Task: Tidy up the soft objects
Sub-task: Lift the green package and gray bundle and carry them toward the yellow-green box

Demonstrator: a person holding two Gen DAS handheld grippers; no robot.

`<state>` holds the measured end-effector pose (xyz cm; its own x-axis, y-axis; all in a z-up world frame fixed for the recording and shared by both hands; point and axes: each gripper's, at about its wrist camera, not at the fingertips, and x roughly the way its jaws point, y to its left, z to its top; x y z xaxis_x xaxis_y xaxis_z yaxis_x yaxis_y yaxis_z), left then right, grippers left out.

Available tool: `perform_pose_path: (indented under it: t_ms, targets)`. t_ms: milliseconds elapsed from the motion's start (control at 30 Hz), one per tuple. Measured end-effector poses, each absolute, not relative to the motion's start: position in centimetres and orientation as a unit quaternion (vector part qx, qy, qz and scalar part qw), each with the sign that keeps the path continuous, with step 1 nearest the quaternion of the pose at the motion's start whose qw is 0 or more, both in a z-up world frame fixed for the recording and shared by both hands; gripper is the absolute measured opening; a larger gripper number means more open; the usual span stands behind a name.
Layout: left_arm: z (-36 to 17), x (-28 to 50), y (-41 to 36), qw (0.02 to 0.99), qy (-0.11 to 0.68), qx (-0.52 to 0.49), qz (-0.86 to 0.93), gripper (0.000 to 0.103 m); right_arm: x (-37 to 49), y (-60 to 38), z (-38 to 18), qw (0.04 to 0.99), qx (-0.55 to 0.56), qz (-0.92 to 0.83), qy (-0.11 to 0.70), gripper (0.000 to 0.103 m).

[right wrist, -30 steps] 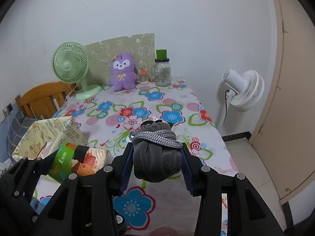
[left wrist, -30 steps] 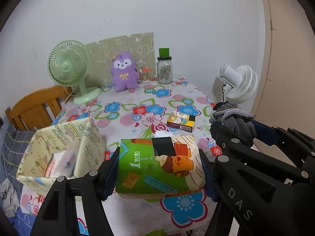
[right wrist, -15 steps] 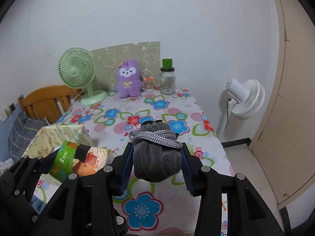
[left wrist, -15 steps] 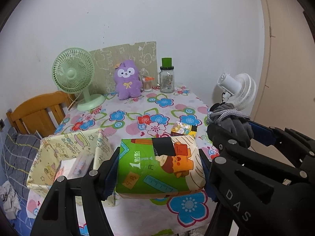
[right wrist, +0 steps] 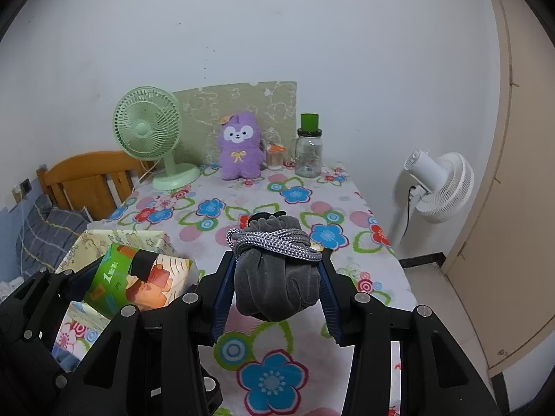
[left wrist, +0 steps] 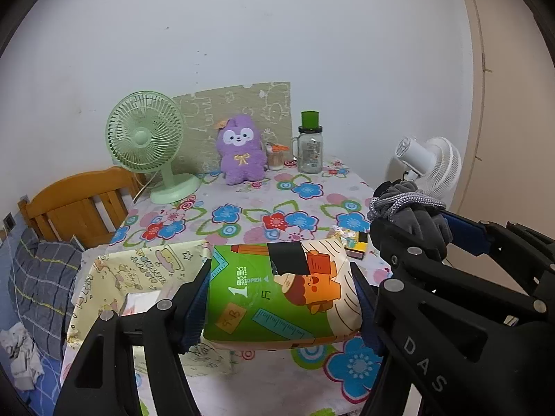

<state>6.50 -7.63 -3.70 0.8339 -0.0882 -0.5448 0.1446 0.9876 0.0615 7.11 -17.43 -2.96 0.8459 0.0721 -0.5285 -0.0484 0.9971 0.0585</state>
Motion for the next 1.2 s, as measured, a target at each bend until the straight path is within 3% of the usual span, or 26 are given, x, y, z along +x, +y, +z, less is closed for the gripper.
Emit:
perform_pose_path:
  t_ms: [1200]
  targets:
    - [-6.7,12.2,4.7,0.948,0.317,0.026,0.026,0.073,14.1,-4.5,-5.2,0.944,-0.011,0.138,0.299,0.049]
